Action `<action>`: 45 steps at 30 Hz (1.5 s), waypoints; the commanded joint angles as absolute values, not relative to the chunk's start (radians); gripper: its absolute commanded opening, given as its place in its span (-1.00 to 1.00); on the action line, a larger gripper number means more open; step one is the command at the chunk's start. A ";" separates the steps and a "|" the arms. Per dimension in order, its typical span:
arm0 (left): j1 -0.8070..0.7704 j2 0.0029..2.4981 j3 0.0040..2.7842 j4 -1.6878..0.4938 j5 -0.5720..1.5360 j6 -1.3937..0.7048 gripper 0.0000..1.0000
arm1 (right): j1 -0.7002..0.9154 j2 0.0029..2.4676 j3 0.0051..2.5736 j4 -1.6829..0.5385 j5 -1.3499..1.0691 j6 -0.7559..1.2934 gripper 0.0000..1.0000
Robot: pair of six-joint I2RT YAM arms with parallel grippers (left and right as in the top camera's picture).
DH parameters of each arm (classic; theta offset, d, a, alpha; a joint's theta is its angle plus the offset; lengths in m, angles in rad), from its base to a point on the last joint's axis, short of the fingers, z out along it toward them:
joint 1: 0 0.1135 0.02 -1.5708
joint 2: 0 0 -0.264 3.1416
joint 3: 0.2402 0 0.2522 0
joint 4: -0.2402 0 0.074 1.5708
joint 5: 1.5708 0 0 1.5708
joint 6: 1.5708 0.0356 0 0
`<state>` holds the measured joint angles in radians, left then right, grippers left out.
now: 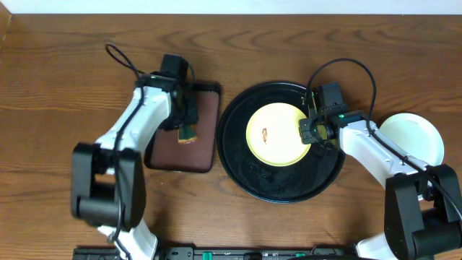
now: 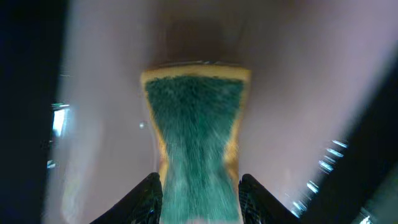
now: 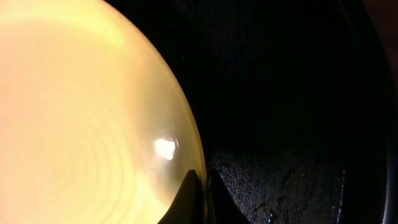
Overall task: Clean dirty plates on tray and stack at the side
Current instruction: 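Grasp the sponge with the left gripper and lift it, then scrub the yellow plate with the sponge while right gripper holds rim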
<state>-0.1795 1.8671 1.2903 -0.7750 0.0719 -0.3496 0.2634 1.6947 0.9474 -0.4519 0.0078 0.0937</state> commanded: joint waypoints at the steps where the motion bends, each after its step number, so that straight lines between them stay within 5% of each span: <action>1: -0.178 1.958 1.288 -0.757 0.057 -0.378 -0.21 | 0.270 1.702 0.950 -0.453 0.018 0.086 -0.98; 3: -0.178 1.990 1.288 -0.747 0.062 -0.379 -0.49 | 0.270 1.702 0.950 -0.453 0.018 0.097 -0.98; 4: -0.178 1.996 1.288 -0.746 0.072 -0.379 -0.85 | 0.270 1.702 0.950 -0.454 0.018 0.101 -0.98; 23: -0.282 1.739 1.374 -0.793 0.229 -0.463 -0.85 | 0.271 1.851 0.947 -0.455 0.018 0.250 -0.98; 34: -0.553 1.822 1.374 -0.576 0.270 -0.659 -0.85 | 0.274 1.859 0.947 -0.458 0.018 0.250 -0.98; 45: -0.635 2.063 1.374 -0.349 0.472 -0.740 -0.85 | 0.277 1.859 0.947 -0.468 0.017 0.250 -0.98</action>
